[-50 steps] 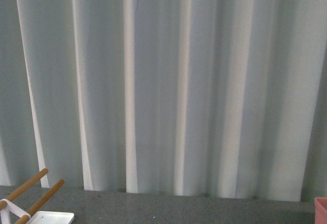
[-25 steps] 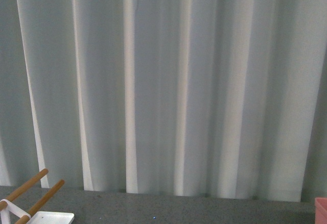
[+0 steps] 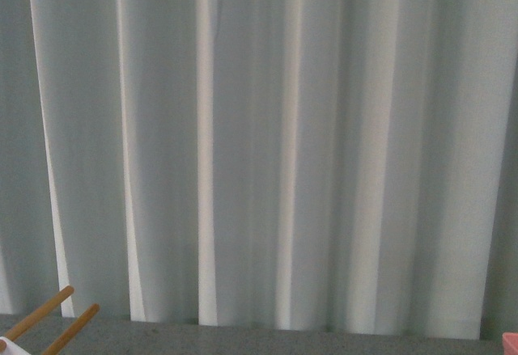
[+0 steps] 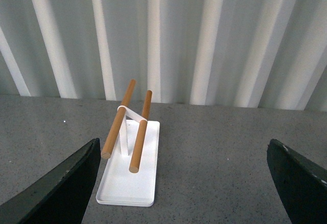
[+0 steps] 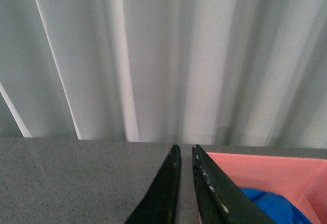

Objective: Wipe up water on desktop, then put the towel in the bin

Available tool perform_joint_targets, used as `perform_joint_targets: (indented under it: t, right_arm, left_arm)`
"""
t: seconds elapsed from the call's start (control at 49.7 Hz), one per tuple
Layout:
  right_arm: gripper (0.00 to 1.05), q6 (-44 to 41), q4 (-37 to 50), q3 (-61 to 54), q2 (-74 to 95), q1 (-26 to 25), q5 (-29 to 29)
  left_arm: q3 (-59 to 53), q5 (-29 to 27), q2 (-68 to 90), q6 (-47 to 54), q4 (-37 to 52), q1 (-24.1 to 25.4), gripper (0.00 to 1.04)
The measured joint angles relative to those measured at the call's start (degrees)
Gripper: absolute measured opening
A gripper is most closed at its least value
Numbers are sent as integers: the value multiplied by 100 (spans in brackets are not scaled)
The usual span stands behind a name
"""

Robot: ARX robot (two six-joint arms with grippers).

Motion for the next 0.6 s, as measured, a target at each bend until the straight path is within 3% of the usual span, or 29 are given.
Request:
perform_joint_targets:
  t: [0.06,0.282,0.342,0.604]
  right_arm:
    - [3,-4,15,-245,-186,50,81]
    - [3,15,-68,-999,-1080,282,271]
    - [3,15,-179,-1189,-1362,544,647]
    - [3,17,-748,-1646,-2385,688,669]
  left_arm:
    - [0,0,0,0,0,0,98]
    - [0,0,0,0,0,0,98]
    - [0,0,0,0,0,0,98]
    - [0,-2,0,0,0,0,98]
